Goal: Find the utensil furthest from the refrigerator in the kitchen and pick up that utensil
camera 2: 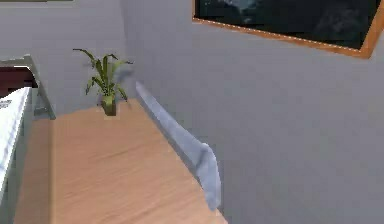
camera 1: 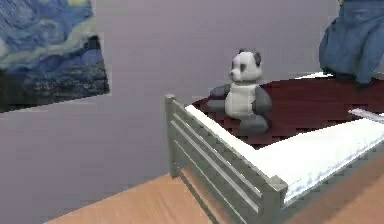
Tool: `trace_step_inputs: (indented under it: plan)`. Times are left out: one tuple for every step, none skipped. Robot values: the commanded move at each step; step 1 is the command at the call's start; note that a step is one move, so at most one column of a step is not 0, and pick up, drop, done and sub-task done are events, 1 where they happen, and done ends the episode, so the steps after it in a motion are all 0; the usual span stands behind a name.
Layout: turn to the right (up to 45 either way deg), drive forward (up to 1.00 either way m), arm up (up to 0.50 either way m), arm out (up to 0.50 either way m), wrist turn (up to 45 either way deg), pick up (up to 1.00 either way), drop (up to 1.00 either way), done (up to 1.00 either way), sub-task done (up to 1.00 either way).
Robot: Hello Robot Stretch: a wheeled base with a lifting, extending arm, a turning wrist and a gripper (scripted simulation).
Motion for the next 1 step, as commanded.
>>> trace_step_inputs:
  plan:
    - [-45.0,0.00,0.00,0.00,0.0,0.00,0.00,0.00,0.00]
